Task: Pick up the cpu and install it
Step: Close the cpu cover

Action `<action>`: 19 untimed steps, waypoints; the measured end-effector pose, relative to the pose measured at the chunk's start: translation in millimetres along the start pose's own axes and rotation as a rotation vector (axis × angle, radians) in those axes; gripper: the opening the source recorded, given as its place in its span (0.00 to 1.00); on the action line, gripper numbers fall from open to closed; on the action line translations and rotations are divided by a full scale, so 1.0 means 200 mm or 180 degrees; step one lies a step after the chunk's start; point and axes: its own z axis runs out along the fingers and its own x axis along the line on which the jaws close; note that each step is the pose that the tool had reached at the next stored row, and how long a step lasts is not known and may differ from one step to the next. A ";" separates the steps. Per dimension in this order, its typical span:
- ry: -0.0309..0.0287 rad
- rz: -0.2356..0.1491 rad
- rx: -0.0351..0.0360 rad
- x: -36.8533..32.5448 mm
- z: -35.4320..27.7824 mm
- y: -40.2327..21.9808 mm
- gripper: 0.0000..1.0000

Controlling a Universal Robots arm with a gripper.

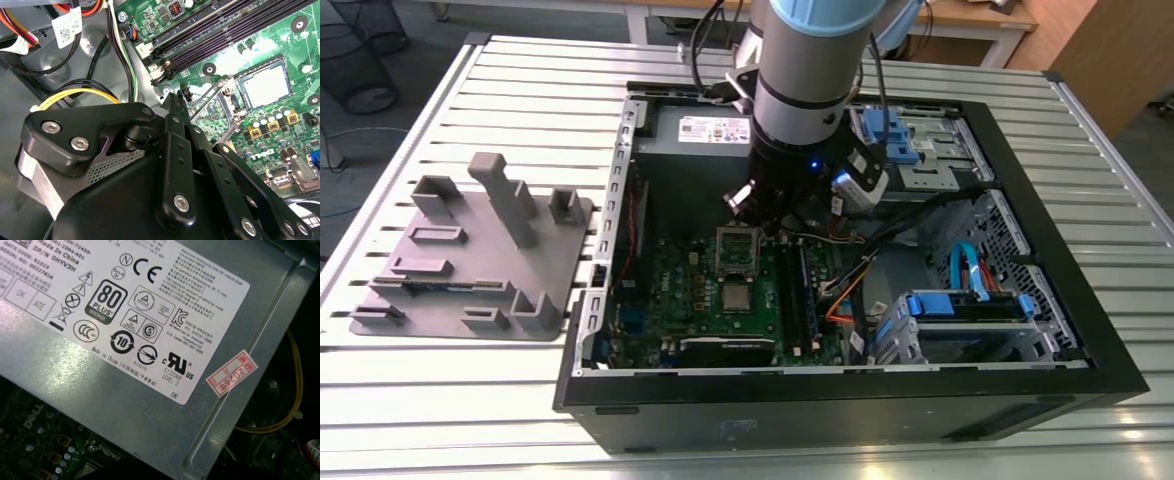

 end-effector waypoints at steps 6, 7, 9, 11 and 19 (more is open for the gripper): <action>0.0003 -0.0043 -0.0002 0.000 0.000 0.000 0.11; 0.0005 -0.0076 -0.0003 0.000 0.000 0.000 0.11; 0.0009 -0.0137 -0.0005 0.000 0.000 0.000 0.11; 0.0010 -0.0159 -0.0006 0.000 0.000 0.000 0.11; 0.0009 -0.0166 -0.0009 0.003 -0.010 -0.004 0.11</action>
